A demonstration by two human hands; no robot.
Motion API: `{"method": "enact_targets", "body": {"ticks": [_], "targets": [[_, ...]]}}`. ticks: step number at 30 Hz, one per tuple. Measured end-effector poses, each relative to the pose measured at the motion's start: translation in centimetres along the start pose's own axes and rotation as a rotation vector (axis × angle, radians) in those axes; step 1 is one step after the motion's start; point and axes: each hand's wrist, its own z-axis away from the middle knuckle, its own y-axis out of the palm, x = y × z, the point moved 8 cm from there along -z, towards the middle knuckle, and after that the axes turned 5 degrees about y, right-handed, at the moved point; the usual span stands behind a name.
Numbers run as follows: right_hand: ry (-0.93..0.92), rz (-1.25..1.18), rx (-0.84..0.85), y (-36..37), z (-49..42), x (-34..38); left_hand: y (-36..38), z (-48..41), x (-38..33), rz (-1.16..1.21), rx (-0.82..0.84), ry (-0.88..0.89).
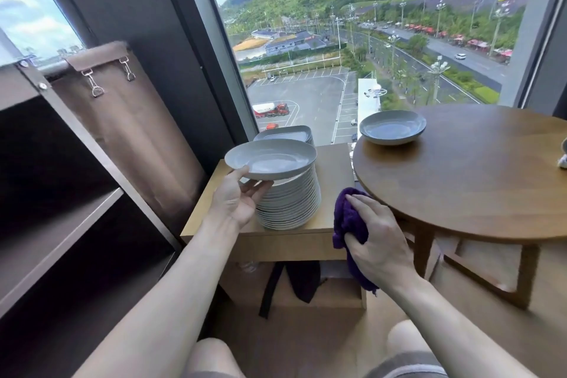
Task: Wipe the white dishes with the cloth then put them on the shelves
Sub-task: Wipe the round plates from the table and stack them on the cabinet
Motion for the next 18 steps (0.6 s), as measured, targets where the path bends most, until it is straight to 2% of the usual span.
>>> {"method": "enact_targets", "body": {"ticks": [4,11,14,18], "targets": [[-0.001,-0.002,-0.014,-0.2,-0.1,-0.2,0.6,-0.9,0.3,0.010,-0.019,-0.007],[0.013,-0.022,0.000,-0.1,0.0,-0.3,0.7,-2.3,0.0,-0.125,-0.079,0.034],[0.015,-0.028,0.014,0.0,0.0,-0.4,0.4,-2.9,-1.0,-0.291,-0.112,0.069],[0.021,-0.029,0.019,0.1,0.0,-0.4,-0.9,-3.0,-1.2,-0.506,-0.135,-0.015]]}}
